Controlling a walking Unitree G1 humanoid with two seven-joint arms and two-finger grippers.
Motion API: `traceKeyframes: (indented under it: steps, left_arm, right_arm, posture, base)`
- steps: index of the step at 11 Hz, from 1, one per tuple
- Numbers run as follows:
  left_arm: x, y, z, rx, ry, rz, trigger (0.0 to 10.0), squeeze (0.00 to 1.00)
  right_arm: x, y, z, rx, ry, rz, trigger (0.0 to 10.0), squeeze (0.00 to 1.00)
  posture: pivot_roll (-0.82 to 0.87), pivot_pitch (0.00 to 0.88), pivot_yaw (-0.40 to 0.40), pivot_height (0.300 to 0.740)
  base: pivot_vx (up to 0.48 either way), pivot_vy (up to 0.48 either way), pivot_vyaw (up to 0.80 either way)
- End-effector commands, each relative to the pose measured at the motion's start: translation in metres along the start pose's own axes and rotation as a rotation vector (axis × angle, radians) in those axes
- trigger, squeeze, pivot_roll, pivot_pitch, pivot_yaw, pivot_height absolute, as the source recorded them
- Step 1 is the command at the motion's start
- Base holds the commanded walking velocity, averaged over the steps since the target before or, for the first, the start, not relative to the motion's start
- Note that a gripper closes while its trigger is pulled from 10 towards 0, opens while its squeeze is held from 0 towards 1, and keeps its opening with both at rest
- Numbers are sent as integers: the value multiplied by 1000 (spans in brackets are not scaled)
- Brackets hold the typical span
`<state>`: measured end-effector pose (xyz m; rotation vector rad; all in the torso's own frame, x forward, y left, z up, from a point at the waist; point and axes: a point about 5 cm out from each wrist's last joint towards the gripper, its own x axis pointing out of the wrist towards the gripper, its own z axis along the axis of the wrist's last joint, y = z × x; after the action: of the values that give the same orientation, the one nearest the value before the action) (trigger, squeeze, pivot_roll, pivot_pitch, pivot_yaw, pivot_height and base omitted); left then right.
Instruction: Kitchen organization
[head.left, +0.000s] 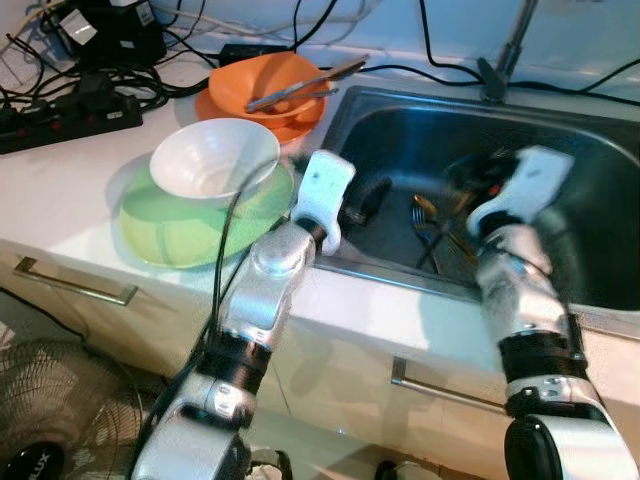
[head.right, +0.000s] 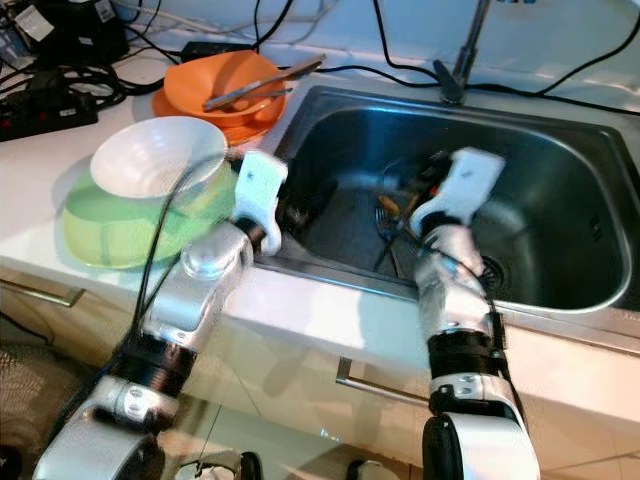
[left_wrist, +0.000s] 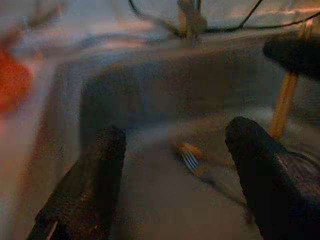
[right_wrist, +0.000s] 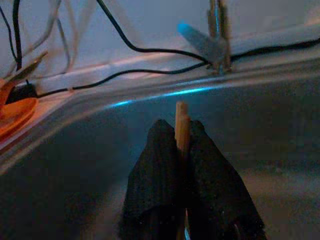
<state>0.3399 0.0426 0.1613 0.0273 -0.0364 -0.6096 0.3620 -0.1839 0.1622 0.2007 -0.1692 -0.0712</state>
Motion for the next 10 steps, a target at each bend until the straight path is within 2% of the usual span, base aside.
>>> traceKeyframes:
  steps: [1, 3, 4, 6, 7, 8, 10]
  left_arm:
    - [-3, -3, -3, -78, 18, -8, 10000, 0]
    - [-8, -13, -16, -165, 83, -38, 10000, 0]
    - [-10, -17, -22, -174, 106, -43, 10000, 0]
    - [-11, -21, -23, -189, 119, -45, 10000, 0]
    - [-13, -22, -23, -187, 124, -46, 10000, 0]
    - [-13, -23, -24, -182, 126, -48, 10000, 0]
    - [-14, -25, -24, -157, 125, -45, 10000, 0]
  right_arm:
    - [-3, 0, -10, -22, 26, 6, 10000, 0]
    - [-3, 2, -15, -21, 34, 25, 10000, 0]
    - [-3, 5, -17, -25, 38, 41, 10000, 1000]
    - [-3, 7, -20, -33, 43, 48, 10000, 1000]
    - [-3, 6, -21, -39, 44, 47, 10000, 90]
    - [-3, 6, -21, -43, 42, 48, 10000, 0]
    - [-1, 6, -10, -40, -11, 48, 10000, 0]
  posture:
    - [91, 61, 39, 740]
    - [90, 53, 38, 740]
    - [88, 53, 38, 740]
    - [90, 51, 35, 740]
    - [88, 50, 32, 740]
    - [86, 48, 31, 740]
    - [75, 41, 28, 740]
  base:
    - [0, 0, 0]
    - [0, 0, 0]
    - [0, 0, 0]
    - [0, 0, 0]
    - [0, 0, 0]
    - [0, 0, 0]
    - [0, 0, 0]
